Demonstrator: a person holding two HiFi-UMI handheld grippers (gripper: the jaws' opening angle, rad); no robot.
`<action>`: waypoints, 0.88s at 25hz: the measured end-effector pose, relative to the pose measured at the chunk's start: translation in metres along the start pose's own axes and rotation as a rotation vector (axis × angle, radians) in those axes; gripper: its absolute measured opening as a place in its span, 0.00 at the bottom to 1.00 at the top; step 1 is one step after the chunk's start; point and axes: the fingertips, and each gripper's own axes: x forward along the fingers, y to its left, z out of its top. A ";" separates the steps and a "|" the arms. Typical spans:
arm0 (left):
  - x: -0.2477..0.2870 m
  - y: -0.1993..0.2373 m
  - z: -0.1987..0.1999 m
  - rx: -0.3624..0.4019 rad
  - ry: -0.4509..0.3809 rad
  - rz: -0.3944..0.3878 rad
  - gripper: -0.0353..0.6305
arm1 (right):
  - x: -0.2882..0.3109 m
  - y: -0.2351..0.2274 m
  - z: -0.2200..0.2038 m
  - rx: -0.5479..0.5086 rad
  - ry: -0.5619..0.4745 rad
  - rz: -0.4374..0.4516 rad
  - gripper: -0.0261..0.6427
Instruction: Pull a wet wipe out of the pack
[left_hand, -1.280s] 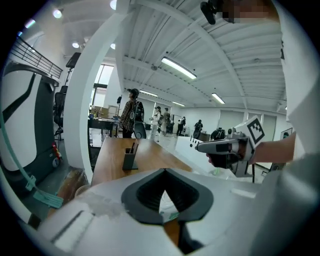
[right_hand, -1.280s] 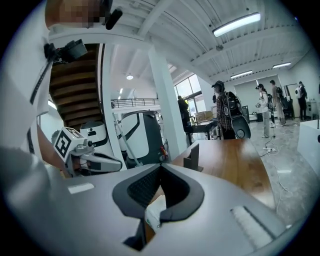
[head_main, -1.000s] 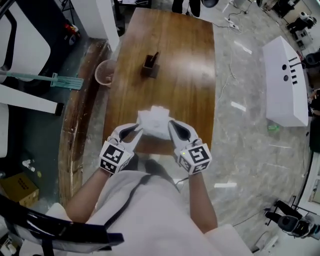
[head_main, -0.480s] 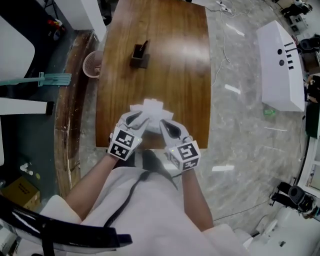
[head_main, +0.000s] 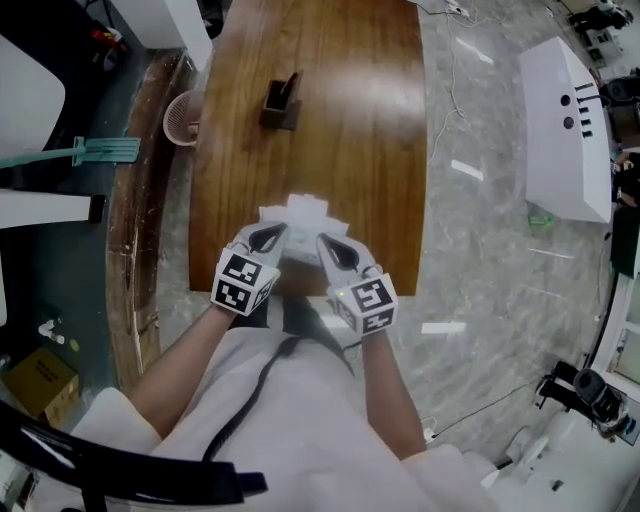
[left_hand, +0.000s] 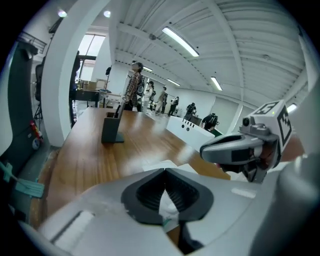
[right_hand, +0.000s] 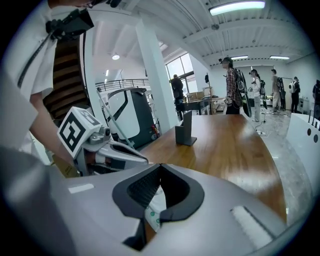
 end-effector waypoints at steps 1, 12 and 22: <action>-0.001 0.003 -0.001 -0.033 -0.003 0.001 0.06 | 0.002 0.000 -0.005 -0.011 0.021 0.003 0.05; -0.004 0.023 -0.022 -0.182 0.012 0.026 0.06 | 0.029 0.006 -0.035 -0.194 0.201 0.060 0.10; -0.005 0.024 -0.026 -0.186 0.015 0.023 0.06 | 0.047 0.005 -0.045 -0.262 0.273 0.086 0.11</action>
